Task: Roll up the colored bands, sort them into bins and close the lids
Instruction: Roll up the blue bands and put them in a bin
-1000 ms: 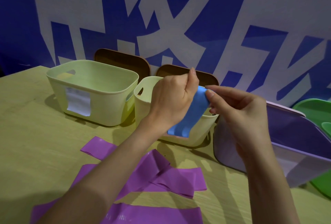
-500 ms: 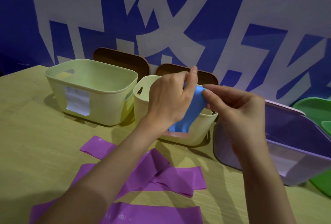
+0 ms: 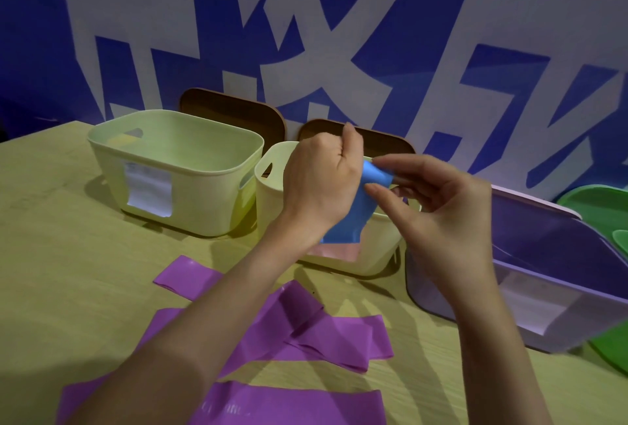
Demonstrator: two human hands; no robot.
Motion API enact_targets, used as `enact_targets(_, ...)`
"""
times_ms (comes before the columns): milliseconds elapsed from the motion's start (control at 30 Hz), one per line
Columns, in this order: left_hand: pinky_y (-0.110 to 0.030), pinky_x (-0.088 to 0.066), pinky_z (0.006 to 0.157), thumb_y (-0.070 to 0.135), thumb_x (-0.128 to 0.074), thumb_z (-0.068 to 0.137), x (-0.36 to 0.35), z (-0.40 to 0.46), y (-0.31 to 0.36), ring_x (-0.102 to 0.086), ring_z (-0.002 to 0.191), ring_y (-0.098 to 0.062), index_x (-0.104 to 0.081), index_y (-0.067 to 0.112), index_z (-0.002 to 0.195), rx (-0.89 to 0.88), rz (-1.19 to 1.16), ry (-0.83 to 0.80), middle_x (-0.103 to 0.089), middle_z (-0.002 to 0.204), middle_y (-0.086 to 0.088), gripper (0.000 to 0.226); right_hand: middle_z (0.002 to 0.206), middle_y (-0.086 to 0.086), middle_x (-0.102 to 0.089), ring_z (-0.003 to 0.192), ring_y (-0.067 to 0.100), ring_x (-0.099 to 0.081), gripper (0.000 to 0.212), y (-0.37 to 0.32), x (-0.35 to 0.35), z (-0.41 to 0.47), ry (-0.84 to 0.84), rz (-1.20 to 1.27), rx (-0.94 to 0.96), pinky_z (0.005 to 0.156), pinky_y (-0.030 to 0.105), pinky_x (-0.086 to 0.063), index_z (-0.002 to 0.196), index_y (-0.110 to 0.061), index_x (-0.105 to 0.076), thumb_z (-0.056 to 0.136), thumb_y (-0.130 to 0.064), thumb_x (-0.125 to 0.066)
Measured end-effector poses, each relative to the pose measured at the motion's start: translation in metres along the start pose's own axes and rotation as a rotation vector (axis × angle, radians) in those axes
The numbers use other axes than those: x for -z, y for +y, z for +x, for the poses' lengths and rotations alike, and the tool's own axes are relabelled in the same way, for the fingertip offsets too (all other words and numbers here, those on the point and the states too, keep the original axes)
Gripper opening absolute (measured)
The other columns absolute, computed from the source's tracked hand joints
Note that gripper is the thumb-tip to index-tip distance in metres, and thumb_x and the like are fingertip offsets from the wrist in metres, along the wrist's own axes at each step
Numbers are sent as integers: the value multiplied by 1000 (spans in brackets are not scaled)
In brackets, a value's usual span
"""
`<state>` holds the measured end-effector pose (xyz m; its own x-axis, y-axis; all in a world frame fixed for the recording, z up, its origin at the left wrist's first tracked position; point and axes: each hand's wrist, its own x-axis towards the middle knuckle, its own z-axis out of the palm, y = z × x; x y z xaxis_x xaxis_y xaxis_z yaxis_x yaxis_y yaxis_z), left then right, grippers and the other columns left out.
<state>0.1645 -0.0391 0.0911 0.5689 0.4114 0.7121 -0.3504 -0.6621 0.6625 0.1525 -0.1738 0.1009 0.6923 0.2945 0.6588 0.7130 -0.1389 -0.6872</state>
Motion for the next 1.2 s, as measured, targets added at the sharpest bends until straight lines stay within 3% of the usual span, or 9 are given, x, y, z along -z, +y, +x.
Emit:
enact_targets(200, -22, -22, 42, 24, -42, 99, 2, 4, 1, -39, 39, -8, -31, 19, 39, 180, -43, -92, -38, 33, 8, 61, 95, -9, -72, 88, 9, -69, 32, 2, -2, 0, 27, -29, -19, 77, 15, -52, 105, -22, -70, 78, -5, -77)
enact_targets(367, -16, -30, 43, 36, -38, 102, 6, -1, 2, -45, 44, -7, -35, 28, 49, -138, 93, -87, -34, 40, 10, 54, 84, -12, -73, 78, 3, -69, 25, 2, 1, 1, 74, 55, -141, 71, 13, -51, 100, -19, -72, 81, -3, -73)
enact_targets(533, -11, -18, 44, 32, -36, 100, 7, 1, 0, -33, 37, -2, -36, 29, 59, -330, 116, -8, -25, 46, 21, 40, 79, -7, -75, 70, -1, -66, 17, -4, 8, 1, 52, 229, -229, 62, 10, -47, 95, -17, -74, 83, -7, -71)
enact_targets(700, -11, -20, 41, 20, -50, 96, 2, -1, 0, -39, 36, -4, -24, 35, 45, -180, -82, 105, -31, 33, 11, 59, 83, 3, -73, 72, 7, -66, 22, -4, 6, 2, 39, 240, -205, 68, 14, -50, 100, -14, -72, 80, -5, -74)
enact_targets(867, -15, -25, 41, 19, -49, 98, 1, 0, 1, -39, 36, -6, -28, 27, 38, 12, -117, 44, -38, 33, 12, 63, 89, -2, -73, 74, 6, -69, 24, -2, 1, 2, 59, 155, -98, 70, 13, -51, 97, -11, -71, 77, 2, -76)
enact_targets(967, -17, -27, 41, 30, -46, 100, 4, 0, 2, -42, 39, -9, -32, 24, 40, 13, -10, -9, -36, 33, 8, 62, 84, -3, -74, 72, 9, -70, 22, 0, 1, 2, 94, 166, -146, 67, 14, -51, 94, -14, -73, 78, 1, -75)
enact_targets(1067, -16, -25, 41, 41, -37, 100, 5, -1, 1, -39, 39, -8, -34, 25, 49, -107, 181, -12, -33, 41, 11, 54, 77, -2, -74, 65, 7, -65, 19, 1, 3, 2, 126, 161, -209, 63, 14, -50, 92, -16, -74, 79, -2, -75)
enact_targets(1200, -13, -17, 45, 40, -30, 98, 3, -3, 0, -36, 44, -8, -43, 21, 65, -260, 267, 24, -42, 54, 11, 40, 70, -4, -71, 59, 3, -60, 17, 2, 6, 2, 149, 197, -261, 61, 14, -47, 91, -15, -75, 79, -4, -75)
